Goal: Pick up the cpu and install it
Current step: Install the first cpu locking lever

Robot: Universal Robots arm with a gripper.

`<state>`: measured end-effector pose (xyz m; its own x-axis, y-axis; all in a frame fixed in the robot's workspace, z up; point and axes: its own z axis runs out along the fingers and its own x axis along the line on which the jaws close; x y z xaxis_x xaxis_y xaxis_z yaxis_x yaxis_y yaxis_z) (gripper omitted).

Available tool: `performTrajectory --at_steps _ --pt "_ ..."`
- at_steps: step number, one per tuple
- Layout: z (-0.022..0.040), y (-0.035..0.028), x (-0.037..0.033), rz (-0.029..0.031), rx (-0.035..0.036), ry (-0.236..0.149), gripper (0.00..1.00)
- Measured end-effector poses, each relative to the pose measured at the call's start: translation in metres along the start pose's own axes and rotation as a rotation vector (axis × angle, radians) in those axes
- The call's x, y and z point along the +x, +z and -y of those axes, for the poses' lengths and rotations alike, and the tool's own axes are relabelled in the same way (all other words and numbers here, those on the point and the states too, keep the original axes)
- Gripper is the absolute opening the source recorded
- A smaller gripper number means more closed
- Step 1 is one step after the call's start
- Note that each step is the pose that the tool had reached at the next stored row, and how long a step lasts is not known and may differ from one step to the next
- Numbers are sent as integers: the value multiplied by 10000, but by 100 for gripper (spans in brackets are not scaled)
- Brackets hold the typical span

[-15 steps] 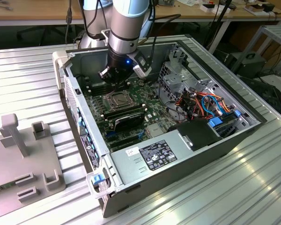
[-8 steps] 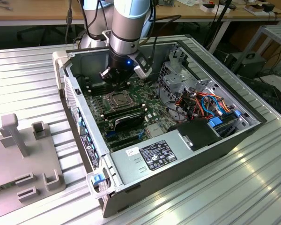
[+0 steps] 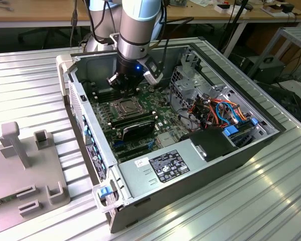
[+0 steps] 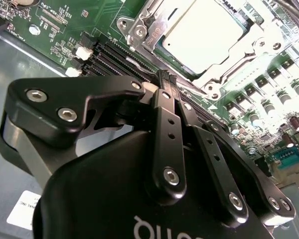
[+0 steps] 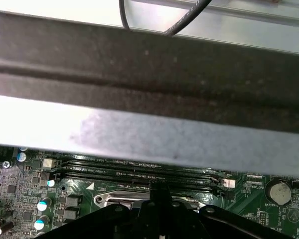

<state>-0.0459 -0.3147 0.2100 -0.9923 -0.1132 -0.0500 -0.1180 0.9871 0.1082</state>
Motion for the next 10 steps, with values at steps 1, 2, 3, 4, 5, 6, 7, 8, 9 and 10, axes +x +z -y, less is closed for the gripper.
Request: performTrajectory --at_steps 1,2,3,4,5,6,7,8,9,10 --pt "1 5 -2 -1 6 0 11" --pt "2 12 -3 -1 11 0 11" --pt "3 17 -4 -2 13 0 11" --pt "4 20 -5 -4 17 0 11" --pt "4 20 -6 -4 18 0 11" --pt "3 21 -7 -2 16 0 11" --pt "3 22 -6 -2 15 0 11" --pt "3 21 -7 -2 15 0 11" --pt "4 25 -7 0 14 0 11" --pt "5 31 -8 0 12 -1 11"
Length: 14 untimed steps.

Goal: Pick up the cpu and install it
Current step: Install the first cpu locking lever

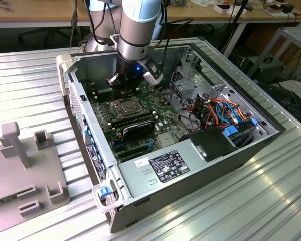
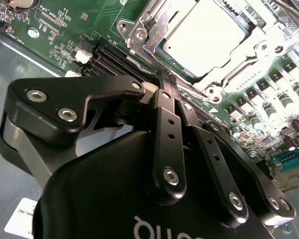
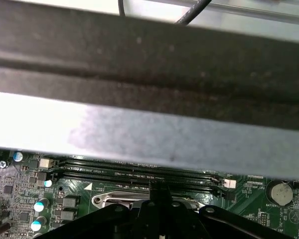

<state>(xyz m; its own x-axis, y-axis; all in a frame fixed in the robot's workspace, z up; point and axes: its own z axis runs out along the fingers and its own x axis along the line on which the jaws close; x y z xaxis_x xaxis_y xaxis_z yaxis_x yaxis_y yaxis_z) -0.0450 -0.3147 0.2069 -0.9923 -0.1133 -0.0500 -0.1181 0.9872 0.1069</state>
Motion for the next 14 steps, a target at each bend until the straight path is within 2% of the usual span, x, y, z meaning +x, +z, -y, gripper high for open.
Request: performTrajectory --at_steps 10,14 --pt "6 27 -11 -3 8 0 11" --pt "-21 29 -14 -8 50 -1 11"
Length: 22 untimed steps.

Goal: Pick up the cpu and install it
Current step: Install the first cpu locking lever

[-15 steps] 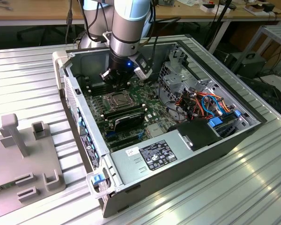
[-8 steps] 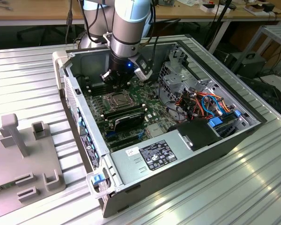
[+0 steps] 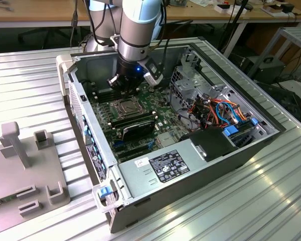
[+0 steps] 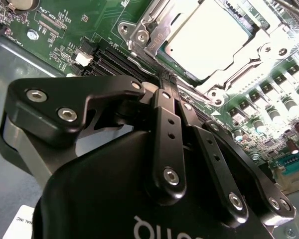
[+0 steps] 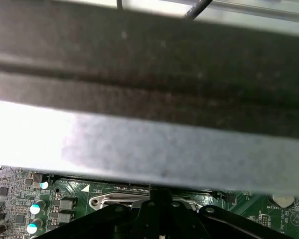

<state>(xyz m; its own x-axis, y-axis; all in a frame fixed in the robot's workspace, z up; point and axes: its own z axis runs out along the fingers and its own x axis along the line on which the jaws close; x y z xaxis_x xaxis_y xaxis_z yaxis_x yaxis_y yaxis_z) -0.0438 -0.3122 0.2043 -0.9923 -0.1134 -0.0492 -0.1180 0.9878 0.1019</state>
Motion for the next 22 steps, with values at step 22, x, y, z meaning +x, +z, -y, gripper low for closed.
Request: performTrajectory --at_steps 22 --pt "-13 -57 -13 -6 98 -4 11"
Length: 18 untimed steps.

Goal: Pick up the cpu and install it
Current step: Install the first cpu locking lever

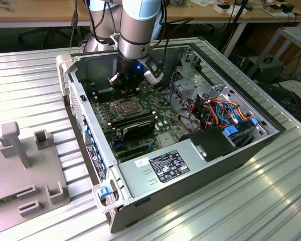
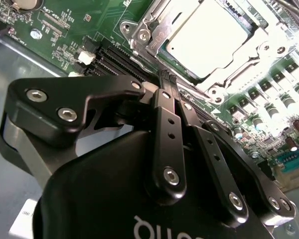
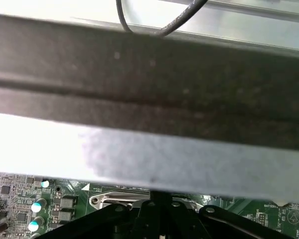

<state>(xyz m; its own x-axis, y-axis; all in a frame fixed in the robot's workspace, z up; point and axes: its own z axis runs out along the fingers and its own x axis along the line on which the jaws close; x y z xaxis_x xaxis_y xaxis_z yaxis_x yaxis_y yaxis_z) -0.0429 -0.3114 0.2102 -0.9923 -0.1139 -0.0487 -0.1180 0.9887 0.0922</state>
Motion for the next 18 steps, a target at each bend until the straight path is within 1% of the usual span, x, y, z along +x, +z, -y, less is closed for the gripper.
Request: performTrajectory --at_steps 4,8,10,13,14,16,18 --pt "-6 -66 -3 27 2 -3 11" --pt "-7 -71 2 37 5 -1 11" --pt "-10 -73 30 52 6 -5 11" --pt "-22 -76 130 138 12 -14 11" --pt "-27 -77 166 177 15 -18 11" --pt "-31 -80 201 232 22 -22 11" --pt "-34 -103 209 283 27 -26 11"
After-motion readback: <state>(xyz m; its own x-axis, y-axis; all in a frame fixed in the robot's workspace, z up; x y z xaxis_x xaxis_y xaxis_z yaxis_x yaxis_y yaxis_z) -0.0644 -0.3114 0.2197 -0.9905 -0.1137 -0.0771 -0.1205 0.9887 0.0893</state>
